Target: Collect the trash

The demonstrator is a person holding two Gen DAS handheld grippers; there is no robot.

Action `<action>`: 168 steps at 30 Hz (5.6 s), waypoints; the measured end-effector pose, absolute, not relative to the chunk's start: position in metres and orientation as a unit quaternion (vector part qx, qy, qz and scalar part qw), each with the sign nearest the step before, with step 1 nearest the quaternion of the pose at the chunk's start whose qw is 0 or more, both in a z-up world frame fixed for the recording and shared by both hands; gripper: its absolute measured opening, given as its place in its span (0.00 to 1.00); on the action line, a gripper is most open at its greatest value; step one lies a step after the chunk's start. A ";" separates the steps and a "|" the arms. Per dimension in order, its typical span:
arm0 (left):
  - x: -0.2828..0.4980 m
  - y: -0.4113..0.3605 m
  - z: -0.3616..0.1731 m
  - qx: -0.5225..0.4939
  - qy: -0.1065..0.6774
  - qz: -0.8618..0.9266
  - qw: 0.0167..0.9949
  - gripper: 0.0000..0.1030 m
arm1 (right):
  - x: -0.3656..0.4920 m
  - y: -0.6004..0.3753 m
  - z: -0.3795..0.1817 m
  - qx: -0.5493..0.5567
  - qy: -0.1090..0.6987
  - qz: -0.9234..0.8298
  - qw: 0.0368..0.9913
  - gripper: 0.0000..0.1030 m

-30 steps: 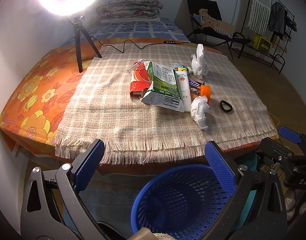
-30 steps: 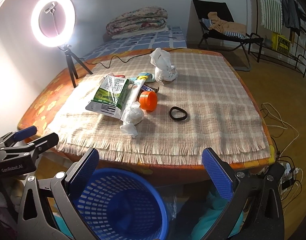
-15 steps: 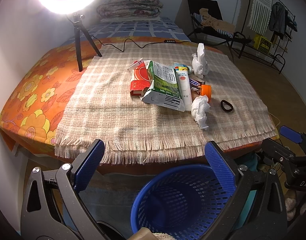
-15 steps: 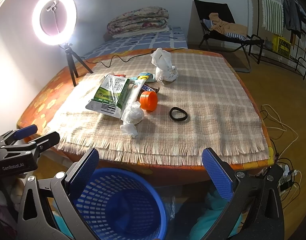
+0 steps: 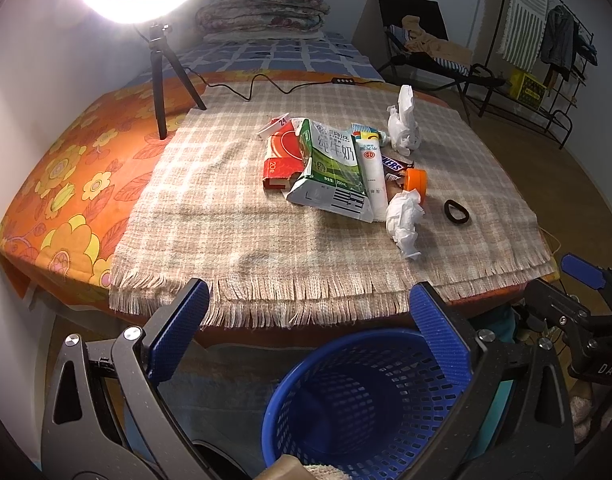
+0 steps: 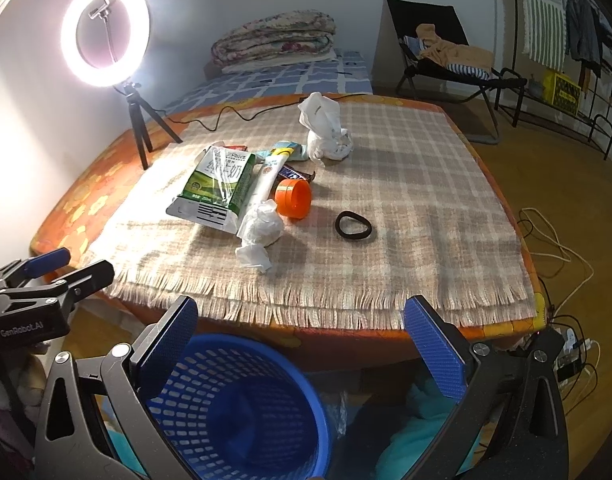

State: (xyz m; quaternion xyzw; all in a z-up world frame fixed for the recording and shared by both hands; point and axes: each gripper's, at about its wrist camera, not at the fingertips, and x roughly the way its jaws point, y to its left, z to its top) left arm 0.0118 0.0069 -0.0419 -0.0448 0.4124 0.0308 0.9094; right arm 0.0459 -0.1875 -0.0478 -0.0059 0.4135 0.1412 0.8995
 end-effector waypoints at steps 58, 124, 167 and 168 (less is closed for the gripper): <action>0.189 0.014 -0.065 -0.009 0.490 0.012 0.872 0.97 | 0.122 -0.205 -0.060 -0.005 0.409 0.169 0.897 0.99; 0.161 0.040 -0.031 -0.085 0.446 -0.034 0.890 0.30 | 0.185 -0.173 -0.067 0.060 0.448 0.257 0.854 0.13; -0.036 -0.020 -0.109 -0.039 0.541 -0.092 0.835 0.30 | 0.014 -0.168 -0.129 0.021 0.528 0.307 0.791 0.13; -0.037 -0.020 -0.110 -0.040 0.543 -0.092 0.834 0.30 | 0.014 -0.168 -0.129 0.021 0.529 0.307 0.791 0.13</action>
